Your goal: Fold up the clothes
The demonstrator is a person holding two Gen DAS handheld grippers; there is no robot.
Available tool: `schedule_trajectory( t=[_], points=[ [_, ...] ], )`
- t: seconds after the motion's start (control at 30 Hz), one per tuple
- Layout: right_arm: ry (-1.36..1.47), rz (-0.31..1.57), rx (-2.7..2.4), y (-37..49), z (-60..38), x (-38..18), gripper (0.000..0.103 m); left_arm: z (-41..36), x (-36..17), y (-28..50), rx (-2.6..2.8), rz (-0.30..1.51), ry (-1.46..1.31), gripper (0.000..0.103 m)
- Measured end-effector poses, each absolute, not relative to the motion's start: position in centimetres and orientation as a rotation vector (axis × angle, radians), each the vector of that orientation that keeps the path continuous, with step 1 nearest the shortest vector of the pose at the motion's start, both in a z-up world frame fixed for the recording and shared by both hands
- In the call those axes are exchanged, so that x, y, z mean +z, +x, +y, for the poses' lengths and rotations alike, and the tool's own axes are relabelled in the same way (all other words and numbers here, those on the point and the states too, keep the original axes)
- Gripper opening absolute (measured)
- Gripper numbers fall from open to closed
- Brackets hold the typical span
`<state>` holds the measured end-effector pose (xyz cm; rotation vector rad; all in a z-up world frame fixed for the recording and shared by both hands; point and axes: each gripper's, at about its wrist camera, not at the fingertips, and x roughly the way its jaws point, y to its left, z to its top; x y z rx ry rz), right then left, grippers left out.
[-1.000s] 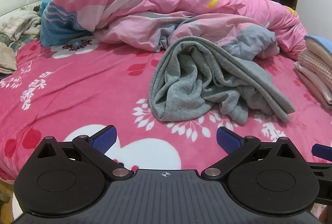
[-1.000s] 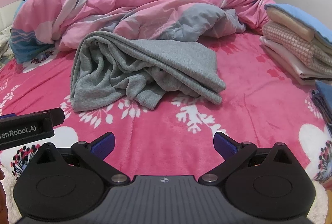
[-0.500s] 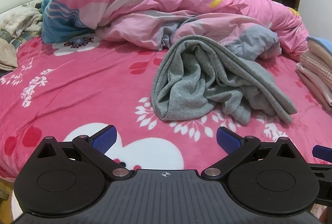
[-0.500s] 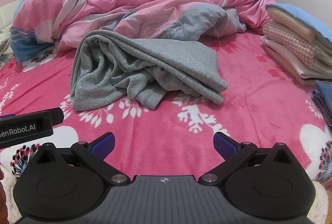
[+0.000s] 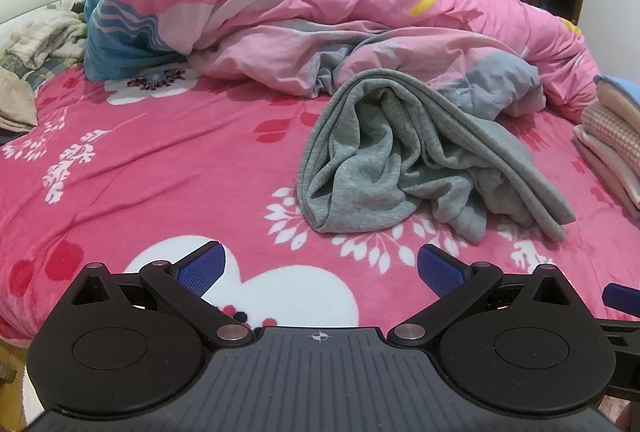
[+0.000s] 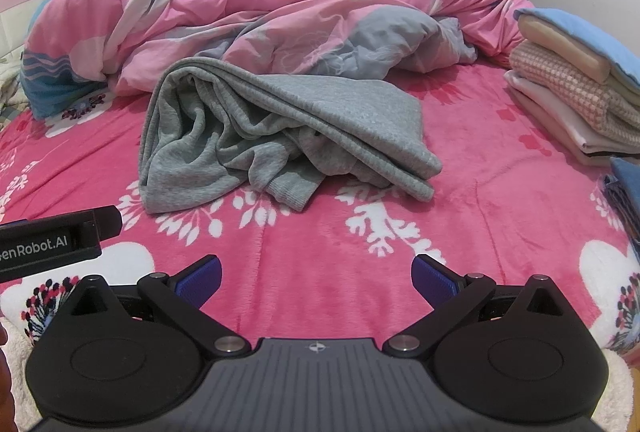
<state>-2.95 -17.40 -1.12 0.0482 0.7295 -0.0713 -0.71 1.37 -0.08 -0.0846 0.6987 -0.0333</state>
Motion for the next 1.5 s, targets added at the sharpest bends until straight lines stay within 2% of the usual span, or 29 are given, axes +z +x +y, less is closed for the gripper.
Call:
schedule_trajectory(
  t=[0.7, 1.0, 1.27, 1.37, 1.47, 1.5],
  points=[
    [0.048, 0.673, -0.033, -2.1, -18.5, -1.6, 0.103, 2.7, -1.7, 0.8, -0.046, 0.703, -0.146, 0.103],
    [-0.039, 0.510, -0.049, 0.2, -21.3, -1.6, 0.103, 4.2, -3.4, 3.1, -0.074, 0.683, -0.222, 0.103],
    [-0.222, 0.402, -0.002, 4.7, -20.7, -1.7, 0.103, 1.9, -6.0, 7.3, -0.105, 0.661, -0.082, 0.102],
    [-0.285, 0.370, 0.068, 6.7, -19.2, -2.2, 0.102, 0.8, -7.3, 9.1, -0.117, 0.672, -0.028, 0.098],
    [-0.379, 0.371, 0.103, 9.2, -17.5, -3.5, 0.097, 0.4, -8.2, 10.8, -0.124, 0.708, -0.033, 0.098],
    [-0.403, 0.384, 0.110, 10.1, -17.2, -4.1, 0.087, 0.4, -8.4, 11.3, -0.130, 0.717, -0.048, 0.098]
  ],
)
